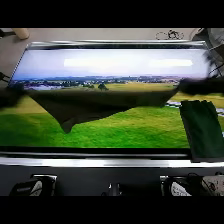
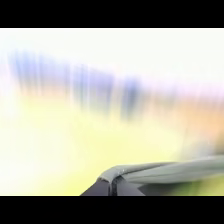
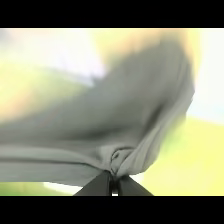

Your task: Fold the shirts.

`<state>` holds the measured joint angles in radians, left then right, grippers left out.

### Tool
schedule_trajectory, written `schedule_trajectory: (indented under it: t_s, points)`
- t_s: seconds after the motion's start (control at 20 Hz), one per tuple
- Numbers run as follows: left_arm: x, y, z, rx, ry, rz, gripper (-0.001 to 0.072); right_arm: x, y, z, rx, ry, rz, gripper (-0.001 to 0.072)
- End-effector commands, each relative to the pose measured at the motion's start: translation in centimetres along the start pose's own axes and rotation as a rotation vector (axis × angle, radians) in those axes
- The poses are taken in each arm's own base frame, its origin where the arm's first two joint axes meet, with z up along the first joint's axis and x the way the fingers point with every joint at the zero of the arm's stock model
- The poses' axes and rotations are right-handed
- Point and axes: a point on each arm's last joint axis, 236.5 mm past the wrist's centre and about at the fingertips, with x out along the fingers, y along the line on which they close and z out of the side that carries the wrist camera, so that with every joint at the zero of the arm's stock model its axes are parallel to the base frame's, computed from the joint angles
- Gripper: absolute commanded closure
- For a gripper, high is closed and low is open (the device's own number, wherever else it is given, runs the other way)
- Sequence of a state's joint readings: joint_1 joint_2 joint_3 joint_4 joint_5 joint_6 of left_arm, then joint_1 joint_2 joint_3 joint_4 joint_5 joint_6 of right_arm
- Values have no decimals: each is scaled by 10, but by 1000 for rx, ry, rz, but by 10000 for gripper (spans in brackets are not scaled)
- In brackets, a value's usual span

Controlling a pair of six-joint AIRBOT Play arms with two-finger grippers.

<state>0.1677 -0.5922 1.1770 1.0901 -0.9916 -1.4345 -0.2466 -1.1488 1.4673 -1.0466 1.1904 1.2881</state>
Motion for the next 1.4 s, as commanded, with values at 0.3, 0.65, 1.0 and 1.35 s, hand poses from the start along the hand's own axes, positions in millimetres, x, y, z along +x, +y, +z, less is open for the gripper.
schedule_trajectory:
  t_s: [0.3, 0.65, 1.0, 1.35]
  points:
    - [-219, -78, 170, 172, -641, 55, 685, -434, 168, 68, -382, -1139, -232, 693]
    - [-58, 14, 70, 78, 23, 200, 684, -230, 60, 46, -196, -374, -266, 693]
    - [141, 120, -142, -43, 636, 222, 683, 62, -31, -73, 55, 450, -106, 693]
    - [270, 158, -176, -151, 642, 192, 682, 227, -52, -50, 206, 206, -144, 692]
